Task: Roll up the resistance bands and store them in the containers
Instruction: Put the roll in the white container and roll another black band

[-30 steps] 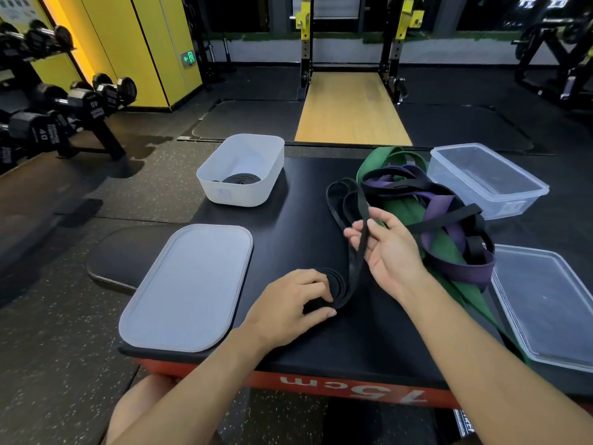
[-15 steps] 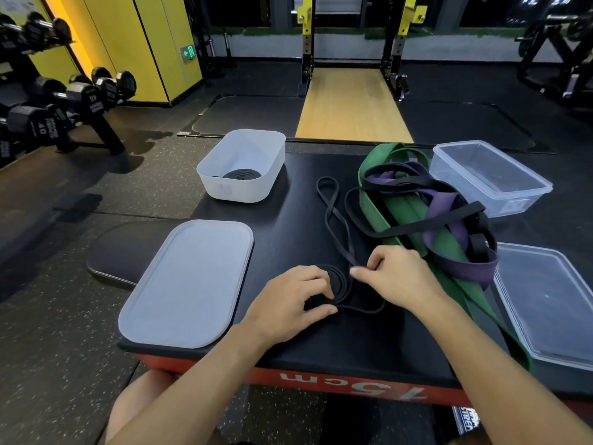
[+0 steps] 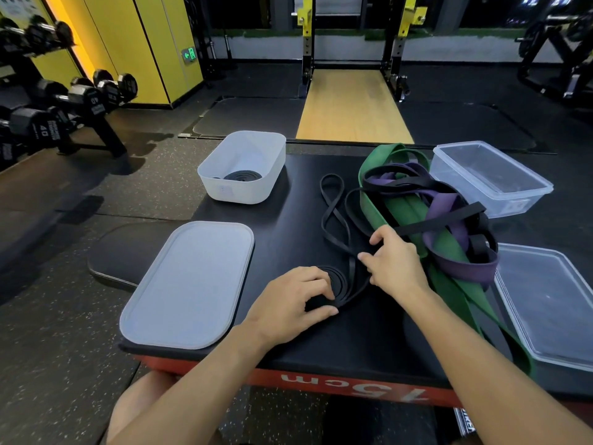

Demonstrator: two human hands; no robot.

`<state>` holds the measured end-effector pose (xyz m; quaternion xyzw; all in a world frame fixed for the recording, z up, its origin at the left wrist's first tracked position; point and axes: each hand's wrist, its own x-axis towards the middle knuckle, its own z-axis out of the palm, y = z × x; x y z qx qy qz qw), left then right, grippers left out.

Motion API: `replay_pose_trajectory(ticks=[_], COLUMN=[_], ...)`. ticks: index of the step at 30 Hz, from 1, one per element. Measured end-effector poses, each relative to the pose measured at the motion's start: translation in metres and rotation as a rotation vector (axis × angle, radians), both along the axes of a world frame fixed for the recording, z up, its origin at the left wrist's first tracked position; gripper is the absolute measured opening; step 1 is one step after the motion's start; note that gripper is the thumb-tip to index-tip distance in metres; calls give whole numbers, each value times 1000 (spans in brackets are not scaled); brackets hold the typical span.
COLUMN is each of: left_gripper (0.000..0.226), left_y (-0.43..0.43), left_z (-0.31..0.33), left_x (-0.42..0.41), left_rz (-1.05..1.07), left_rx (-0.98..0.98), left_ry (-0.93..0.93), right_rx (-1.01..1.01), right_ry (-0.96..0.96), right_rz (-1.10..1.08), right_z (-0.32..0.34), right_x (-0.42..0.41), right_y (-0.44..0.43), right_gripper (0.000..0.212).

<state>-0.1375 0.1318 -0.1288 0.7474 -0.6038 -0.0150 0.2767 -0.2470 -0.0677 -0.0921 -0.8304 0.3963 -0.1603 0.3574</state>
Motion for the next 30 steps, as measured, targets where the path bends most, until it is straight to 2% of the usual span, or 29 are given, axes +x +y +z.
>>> replay_pose_trajectory(ticks=[4,7,10,14,21,30], left_gripper=[19,19,19,20,35,29], left_y=[0,0,0,0,0,1], left_z=[0,1,1,1,2,2], left_x=[0,0,0,0,-2,-2], left_rz=[-2,1,3,4,9,7], left_rx=[0,-1,0,4,-11,7], left_ry=[1,-10,-2,4,30,16], right_rx=[86,-71,-197,-98,-111,-125], right_ry=[-93,53,155,83,74,74], right_rz=[87,139,78,7,-61,-90], right_z=[2,-5,-9,-12,-7,-3], right_x=[-11,-20,-21,-8,20,36], right_y=[8,11,16,18,20,18], right_gripper=[26,21,15,17,19,20])
